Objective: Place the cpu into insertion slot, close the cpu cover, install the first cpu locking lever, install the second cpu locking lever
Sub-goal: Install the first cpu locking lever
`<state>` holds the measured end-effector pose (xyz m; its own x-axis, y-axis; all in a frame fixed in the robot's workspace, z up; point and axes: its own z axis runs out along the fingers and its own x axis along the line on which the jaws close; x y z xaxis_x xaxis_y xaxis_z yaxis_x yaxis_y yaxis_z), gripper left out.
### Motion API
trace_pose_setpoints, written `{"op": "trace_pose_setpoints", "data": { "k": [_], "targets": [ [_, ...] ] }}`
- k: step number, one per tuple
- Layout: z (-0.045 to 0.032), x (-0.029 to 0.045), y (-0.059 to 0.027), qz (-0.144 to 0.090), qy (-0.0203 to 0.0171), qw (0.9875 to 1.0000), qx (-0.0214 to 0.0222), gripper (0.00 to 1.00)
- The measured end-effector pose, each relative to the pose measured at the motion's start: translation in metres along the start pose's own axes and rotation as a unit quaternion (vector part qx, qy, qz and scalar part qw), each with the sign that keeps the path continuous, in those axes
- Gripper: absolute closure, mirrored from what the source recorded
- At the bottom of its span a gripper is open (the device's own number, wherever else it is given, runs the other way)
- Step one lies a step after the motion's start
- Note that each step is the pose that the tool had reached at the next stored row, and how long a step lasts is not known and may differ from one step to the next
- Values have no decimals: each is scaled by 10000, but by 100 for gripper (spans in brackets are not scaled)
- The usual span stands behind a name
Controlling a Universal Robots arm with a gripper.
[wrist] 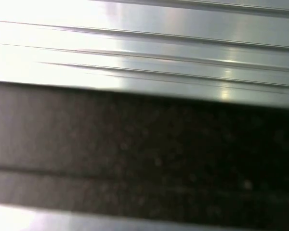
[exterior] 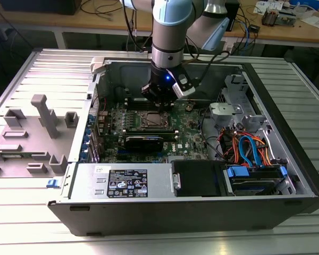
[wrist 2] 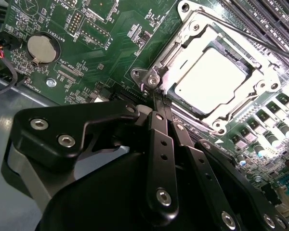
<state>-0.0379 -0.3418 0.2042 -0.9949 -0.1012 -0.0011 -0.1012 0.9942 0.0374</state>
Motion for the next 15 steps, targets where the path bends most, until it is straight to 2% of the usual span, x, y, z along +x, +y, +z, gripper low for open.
{"op": "trace_pose_setpoints", "data": {
  "k": [3, 15],
  "targets": [
    [-31, 0, 2, 0, 1, 10000, 2, 89],
    [-19, 16, 1, 0, 0, 10000, -2, 89]
  ]
}}
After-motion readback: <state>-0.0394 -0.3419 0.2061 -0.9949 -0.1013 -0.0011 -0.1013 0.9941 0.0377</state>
